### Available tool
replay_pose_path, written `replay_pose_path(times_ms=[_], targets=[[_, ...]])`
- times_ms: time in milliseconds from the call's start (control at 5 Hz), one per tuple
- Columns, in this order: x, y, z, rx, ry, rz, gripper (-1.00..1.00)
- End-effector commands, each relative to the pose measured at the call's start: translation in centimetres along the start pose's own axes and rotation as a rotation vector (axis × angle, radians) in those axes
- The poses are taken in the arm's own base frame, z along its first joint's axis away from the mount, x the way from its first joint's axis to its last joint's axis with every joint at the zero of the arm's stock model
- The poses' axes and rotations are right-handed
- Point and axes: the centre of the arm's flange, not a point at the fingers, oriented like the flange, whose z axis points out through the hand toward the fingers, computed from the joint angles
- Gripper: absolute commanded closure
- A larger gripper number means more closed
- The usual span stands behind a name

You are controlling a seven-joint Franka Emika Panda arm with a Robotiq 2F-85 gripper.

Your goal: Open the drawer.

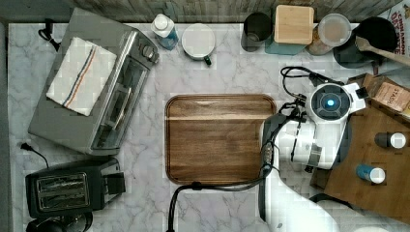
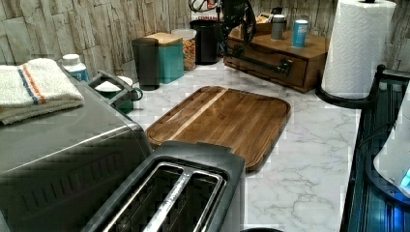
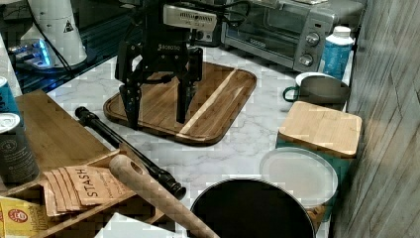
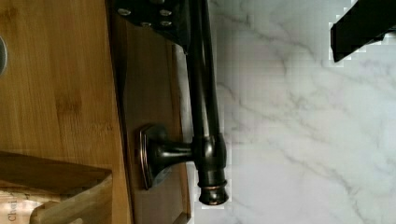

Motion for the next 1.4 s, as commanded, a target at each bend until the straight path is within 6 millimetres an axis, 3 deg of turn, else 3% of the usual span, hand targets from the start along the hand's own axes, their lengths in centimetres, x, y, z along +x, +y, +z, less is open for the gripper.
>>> replay_pose_path(times_ms=[200,600,800,1200,1400], targets=[[-2.2,6.2,4.0,-0.038,-0.009,0.087,-1.00],[-2.6,4.8,6.0,0.034,-0.031,0.110,-1.00],[-2.8,3.2,6.2,0.038,-0.029,0.130,-1.00],[-3.1,2.9,6.3,0.069,0.030,0.063,-1.00],[-2.0,1.9,6.3,0.132,0.006,-0.033,-1.00]])
